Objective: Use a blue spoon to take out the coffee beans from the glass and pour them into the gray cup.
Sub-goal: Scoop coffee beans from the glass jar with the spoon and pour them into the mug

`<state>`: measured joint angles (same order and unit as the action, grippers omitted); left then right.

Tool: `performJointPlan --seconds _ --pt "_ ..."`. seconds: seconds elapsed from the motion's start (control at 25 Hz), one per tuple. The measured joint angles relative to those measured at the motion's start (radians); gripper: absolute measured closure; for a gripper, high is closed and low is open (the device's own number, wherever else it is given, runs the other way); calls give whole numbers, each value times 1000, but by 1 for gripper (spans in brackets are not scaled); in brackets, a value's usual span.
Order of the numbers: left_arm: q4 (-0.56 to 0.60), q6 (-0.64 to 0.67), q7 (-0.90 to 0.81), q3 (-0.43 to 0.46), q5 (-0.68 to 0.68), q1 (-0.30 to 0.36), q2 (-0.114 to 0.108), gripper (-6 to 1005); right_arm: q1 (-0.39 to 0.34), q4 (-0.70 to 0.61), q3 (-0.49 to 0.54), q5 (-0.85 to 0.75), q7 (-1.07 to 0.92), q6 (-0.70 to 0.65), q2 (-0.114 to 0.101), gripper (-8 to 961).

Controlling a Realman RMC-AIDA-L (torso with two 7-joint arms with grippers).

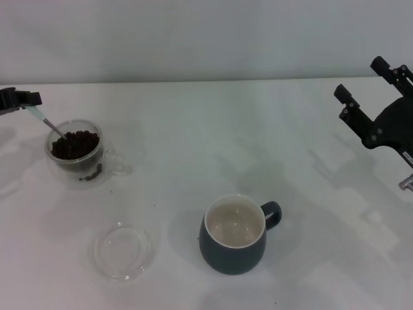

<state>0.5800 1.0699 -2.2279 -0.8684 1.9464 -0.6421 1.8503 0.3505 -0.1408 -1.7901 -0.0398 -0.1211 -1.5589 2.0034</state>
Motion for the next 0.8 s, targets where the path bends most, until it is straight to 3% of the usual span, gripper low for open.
performJointPlan --seconds 0.44,0.8 --pt "-19 7 -34 160 -6 64 27 866 8 -2 0 0 0 5 1 255" --pt "-107 14 -42 181 -70 81 29 867 21 -2 -2 0 0 13 2 254"
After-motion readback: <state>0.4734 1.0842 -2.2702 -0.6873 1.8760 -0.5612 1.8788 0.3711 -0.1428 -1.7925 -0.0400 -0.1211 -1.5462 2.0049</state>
